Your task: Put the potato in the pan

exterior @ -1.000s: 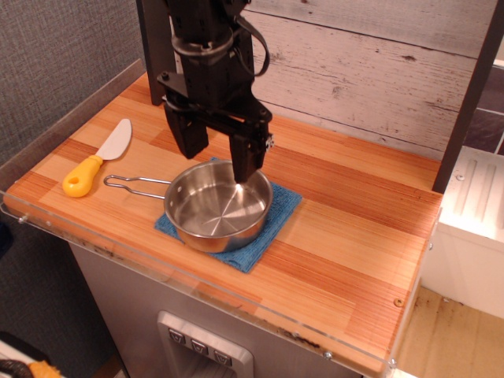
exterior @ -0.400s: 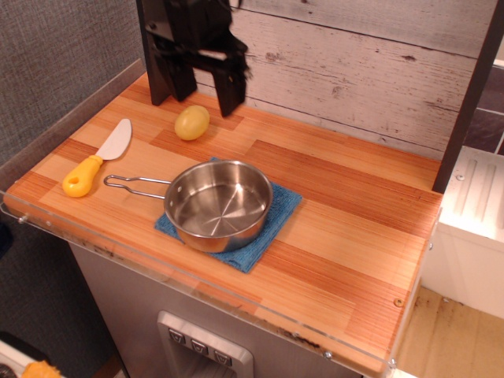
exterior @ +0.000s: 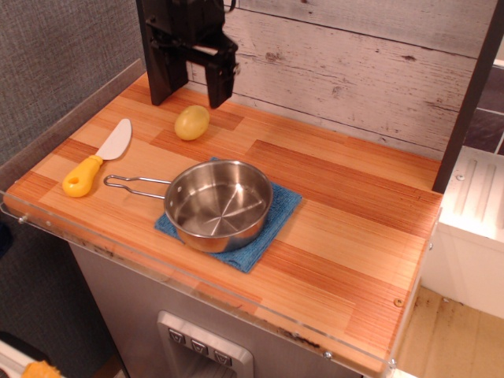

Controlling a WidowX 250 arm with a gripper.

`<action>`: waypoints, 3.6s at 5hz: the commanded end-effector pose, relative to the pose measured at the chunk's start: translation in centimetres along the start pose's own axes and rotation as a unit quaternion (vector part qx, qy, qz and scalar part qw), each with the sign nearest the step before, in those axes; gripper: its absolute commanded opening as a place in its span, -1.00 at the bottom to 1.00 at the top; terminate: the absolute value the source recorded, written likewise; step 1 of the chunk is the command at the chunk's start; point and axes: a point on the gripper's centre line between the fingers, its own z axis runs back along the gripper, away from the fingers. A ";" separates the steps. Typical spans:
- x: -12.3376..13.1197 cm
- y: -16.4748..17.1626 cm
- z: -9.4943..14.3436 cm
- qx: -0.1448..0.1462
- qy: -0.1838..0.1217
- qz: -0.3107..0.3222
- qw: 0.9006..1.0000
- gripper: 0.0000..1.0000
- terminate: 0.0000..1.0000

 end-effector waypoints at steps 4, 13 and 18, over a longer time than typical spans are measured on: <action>-0.2 4.3 -3.6 0.032 0.012 0.060 0.998 1.00 -1.00; -0.2 1.4 -1.3 0.008 -0.043 0.058 0.997 -1.00 -1.00; -10.9 -7.8 1.3 -0.017 -0.009 0.010 1.000 -1.00 -1.00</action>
